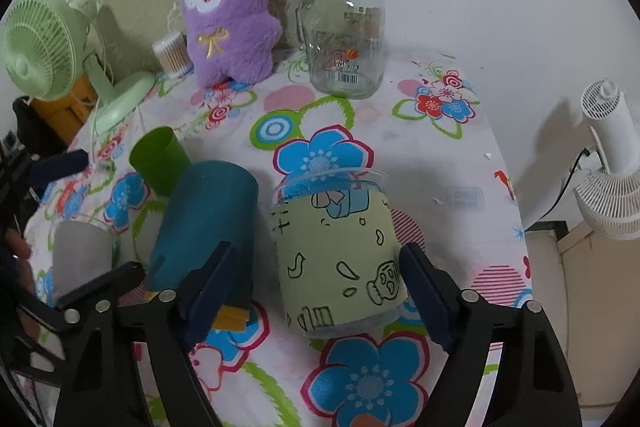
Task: Flip cup upside down
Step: 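Close the right gripper around the pale green paper cup and lift it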
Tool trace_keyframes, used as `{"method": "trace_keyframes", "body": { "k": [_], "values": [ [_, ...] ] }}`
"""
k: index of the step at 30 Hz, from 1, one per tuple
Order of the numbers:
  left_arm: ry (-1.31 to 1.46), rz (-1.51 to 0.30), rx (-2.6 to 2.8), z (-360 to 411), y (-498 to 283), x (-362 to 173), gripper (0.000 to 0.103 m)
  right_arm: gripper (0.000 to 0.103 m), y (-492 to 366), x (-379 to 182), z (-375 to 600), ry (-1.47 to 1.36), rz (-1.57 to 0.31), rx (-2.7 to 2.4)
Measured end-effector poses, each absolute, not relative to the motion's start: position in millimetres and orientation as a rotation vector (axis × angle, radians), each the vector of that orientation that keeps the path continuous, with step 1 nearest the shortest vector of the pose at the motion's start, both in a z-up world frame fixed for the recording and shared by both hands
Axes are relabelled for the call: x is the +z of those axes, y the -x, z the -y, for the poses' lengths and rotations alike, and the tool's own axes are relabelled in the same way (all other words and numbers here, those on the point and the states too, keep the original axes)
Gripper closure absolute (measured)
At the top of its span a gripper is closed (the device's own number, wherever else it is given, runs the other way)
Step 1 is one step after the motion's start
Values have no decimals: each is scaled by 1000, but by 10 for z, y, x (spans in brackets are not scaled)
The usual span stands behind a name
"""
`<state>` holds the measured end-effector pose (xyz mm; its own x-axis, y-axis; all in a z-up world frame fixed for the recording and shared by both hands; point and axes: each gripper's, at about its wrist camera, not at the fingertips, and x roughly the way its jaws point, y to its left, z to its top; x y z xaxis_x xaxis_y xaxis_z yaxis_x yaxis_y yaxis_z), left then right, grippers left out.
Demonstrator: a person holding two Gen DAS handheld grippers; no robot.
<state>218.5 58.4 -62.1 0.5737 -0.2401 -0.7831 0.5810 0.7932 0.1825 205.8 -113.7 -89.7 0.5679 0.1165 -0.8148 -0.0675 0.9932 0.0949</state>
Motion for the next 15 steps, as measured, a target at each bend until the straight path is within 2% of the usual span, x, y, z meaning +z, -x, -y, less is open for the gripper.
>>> {"method": "trace_keyframes", "body": {
  "k": [2, 3, 10, 15],
  "values": [
    [-459, -830, -496, -584, -2184, -623, 0, 25, -2094, -931, 1135, -44, -969, 108],
    [-460, -831, -494, -585, -2184, -624, 0, 31, -2113, -943, 1142, -45, -972, 108],
    [-425, -842, -487, -677, -2135, -574, 0, 36, -2046, -885, 1207, -86, -965, 98],
    [-396, -837, -493, -810, -1944, -498, 0, 36, -1672, -561, 1125, -80, -892, 93]
  ]
}}
